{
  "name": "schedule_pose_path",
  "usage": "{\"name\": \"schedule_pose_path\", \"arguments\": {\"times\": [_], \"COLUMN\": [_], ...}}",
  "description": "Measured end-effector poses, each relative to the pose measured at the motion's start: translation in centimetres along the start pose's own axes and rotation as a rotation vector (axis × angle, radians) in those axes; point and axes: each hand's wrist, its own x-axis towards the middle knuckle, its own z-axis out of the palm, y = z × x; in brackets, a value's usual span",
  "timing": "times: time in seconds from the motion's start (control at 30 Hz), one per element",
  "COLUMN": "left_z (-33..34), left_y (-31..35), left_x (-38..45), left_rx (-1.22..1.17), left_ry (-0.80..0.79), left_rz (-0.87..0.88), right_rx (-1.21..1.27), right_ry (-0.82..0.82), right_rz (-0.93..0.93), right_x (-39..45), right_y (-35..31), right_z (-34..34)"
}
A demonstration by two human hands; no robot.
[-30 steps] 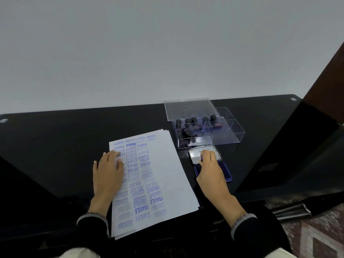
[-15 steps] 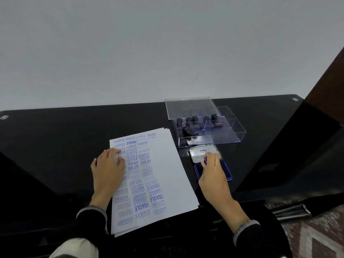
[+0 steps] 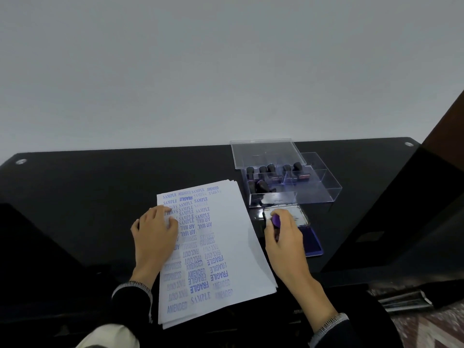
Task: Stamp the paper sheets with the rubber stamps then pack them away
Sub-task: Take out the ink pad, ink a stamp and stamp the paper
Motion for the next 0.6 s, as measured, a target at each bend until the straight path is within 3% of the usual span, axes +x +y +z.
{"name": "schedule_pose_path", "arguments": {"times": [0.23, 0.6], "left_z": [-0.2, 0.2], "left_y": [0.2, 0.0], "left_x": [-0.1, 0.1], "left_rx": [-0.017, 0.005], "left_ry": [-0.025, -0.004], "left_rz": [-0.027, -0.032], "right_rx": [0.219, -0.129], "right_ry": [-0.147, -0.33], "right_rz": [-0.055, -0.155], "right_x": [5.6, 11.7], "right_y": [-3.6, -3.8], "right_z": [5.0, 9.4]}}
